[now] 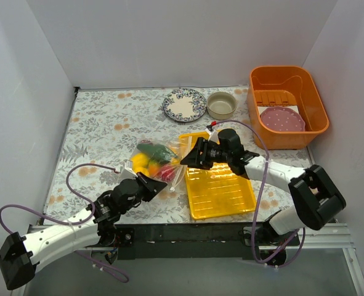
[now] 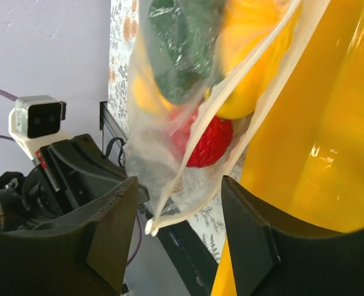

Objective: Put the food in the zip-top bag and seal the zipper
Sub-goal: Adjust the zipper food storage bag at the center of the board, then zip the zipper food storage bag at the center of the board.

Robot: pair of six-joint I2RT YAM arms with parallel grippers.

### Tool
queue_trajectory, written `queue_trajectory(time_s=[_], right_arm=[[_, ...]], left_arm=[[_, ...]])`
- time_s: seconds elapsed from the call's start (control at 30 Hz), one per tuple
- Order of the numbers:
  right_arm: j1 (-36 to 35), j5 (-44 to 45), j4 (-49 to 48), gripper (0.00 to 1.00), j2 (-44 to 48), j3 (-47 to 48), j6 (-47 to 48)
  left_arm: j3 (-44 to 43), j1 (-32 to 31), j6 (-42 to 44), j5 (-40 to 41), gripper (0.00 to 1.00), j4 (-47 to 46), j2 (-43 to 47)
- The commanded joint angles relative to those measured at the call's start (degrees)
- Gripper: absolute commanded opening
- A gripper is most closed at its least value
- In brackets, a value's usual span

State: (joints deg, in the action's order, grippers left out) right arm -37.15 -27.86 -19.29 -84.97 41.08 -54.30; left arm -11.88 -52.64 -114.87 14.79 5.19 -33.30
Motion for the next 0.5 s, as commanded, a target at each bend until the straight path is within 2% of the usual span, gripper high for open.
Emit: queue_trajectory(time_s=[0.0,0.23,0.47], right_arm=[[-0.82,0.43,6.63,0.64,7.35,0.76,1.58],[-5.30,0.00,8.57,0.64,11.67,-2.67,-4.22],[-10.84,-0.01,3.56,0.56,10.00,-4.95,-9.76]], left_arm=[[-2.71,-0.09,-2.82,0.69,0.00,-3.96,-2.64],[-3.68,-0.09,-1.23,-0.28,0.00,-6.60,-5.02],[-3.33,-0.09,-1.41,0.33,0.00,-5.72,-3.09]])
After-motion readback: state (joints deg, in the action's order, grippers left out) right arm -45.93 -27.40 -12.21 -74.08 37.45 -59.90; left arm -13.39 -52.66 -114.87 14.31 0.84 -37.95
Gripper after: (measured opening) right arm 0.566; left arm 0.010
